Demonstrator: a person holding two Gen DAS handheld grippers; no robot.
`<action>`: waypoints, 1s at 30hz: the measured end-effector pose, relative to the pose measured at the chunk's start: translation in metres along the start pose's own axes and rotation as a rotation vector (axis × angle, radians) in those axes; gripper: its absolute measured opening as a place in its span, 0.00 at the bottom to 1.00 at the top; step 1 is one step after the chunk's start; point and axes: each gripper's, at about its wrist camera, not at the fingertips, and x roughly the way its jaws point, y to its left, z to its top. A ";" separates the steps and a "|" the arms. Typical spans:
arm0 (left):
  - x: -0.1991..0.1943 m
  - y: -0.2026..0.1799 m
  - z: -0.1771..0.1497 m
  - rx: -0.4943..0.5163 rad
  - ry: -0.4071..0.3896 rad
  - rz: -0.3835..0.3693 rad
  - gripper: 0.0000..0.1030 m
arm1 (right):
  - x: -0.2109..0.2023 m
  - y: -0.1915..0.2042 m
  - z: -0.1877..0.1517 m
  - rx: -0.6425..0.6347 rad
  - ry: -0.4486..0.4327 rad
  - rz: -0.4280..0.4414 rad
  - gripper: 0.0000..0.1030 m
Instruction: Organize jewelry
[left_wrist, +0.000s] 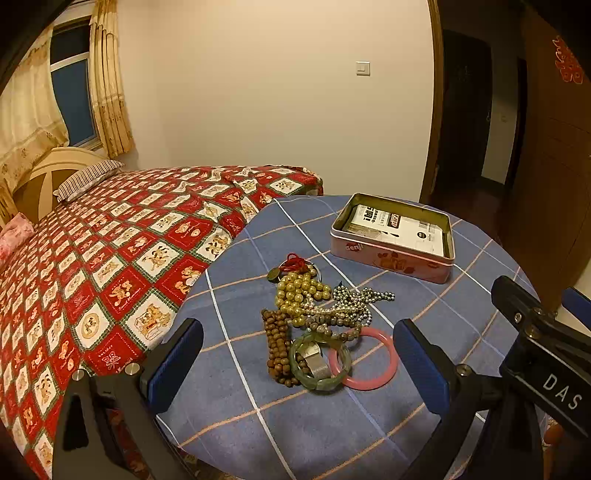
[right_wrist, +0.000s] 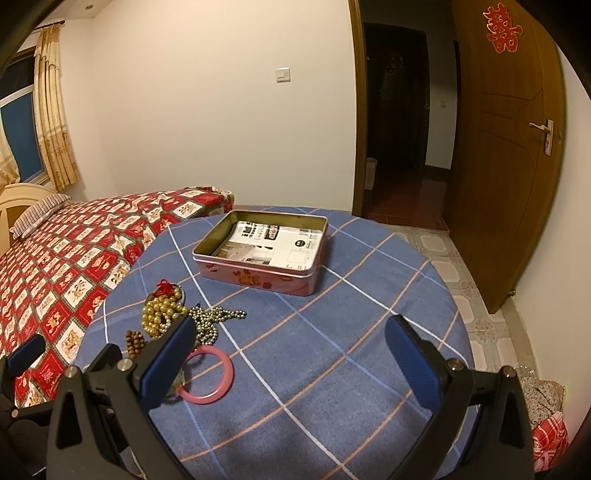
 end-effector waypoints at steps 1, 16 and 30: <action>0.002 0.000 0.000 0.000 0.001 -0.001 0.99 | 0.001 0.001 0.000 -0.002 0.001 0.000 1.00; 0.031 0.016 -0.006 -0.021 0.062 -0.038 0.99 | 0.024 0.000 -0.001 -0.024 0.042 0.001 1.00; 0.066 0.054 -0.026 -0.041 0.125 -0.087 0.99 | 0.069 0.002 -0.026 -0.077 0.190 0.198 0.65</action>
